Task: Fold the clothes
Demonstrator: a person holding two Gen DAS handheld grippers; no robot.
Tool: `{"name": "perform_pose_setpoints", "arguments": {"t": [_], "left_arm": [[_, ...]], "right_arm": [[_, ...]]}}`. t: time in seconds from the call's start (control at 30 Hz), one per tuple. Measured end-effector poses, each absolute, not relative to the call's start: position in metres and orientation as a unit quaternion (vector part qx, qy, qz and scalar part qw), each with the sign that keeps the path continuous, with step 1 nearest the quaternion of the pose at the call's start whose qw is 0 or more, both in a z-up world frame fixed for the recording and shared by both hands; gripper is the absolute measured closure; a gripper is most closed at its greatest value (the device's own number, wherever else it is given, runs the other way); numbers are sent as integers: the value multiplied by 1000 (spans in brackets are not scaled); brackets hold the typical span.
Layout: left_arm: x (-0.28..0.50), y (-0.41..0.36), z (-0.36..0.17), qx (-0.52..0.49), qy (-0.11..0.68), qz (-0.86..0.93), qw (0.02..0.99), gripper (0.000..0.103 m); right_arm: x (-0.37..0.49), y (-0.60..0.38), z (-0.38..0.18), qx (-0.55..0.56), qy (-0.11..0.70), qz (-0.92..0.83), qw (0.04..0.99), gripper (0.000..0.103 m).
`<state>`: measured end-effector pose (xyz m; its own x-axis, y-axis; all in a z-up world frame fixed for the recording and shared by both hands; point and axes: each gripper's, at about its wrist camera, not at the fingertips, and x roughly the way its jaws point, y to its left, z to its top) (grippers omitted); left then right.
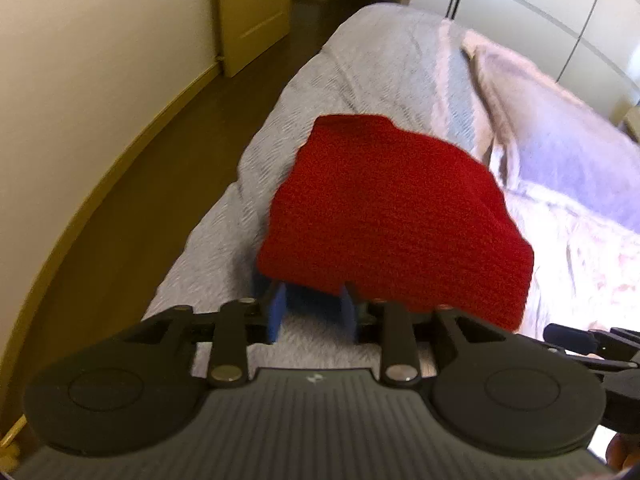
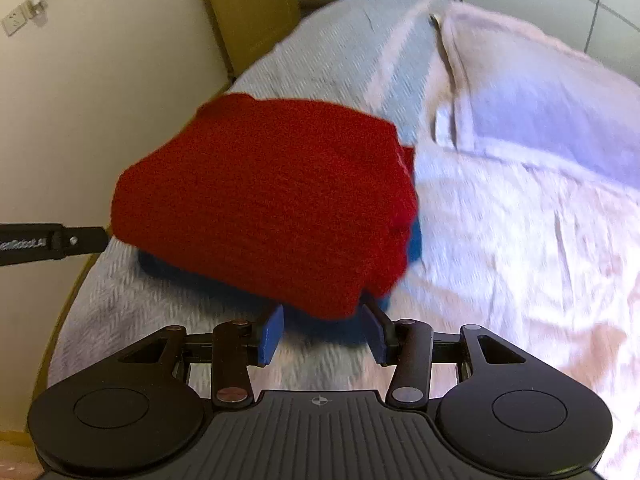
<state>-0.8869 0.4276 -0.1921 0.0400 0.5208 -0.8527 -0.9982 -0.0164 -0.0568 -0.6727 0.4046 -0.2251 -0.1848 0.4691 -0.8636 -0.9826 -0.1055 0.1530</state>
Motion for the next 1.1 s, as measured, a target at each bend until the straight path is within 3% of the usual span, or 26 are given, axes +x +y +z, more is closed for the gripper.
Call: {"name": "perform_pose_setpoints", "arguments": {"t": [0.13,0.27,0.33,0.8,1.1], "left_arm": [[-876,412,-164,-356,340,618,614,57],[-866,396,-134,-335,345,629,611,54],[-863,384,-122,-327,342,633,612,46],[-828,310,-76,-281,358,655,603,36],[-814,273,-70,-276,351,655,609,36]], "right_arm": [[-667,392,-200,-325,393,666,545,55],[-668,373,-171,-333,379,672,542,54],[-670,365,-159,-341,369,674,542,54],[-655,302,-110,-314,342,670,580,53],[-643,265,-97,-307,351,678,569,53]]}}
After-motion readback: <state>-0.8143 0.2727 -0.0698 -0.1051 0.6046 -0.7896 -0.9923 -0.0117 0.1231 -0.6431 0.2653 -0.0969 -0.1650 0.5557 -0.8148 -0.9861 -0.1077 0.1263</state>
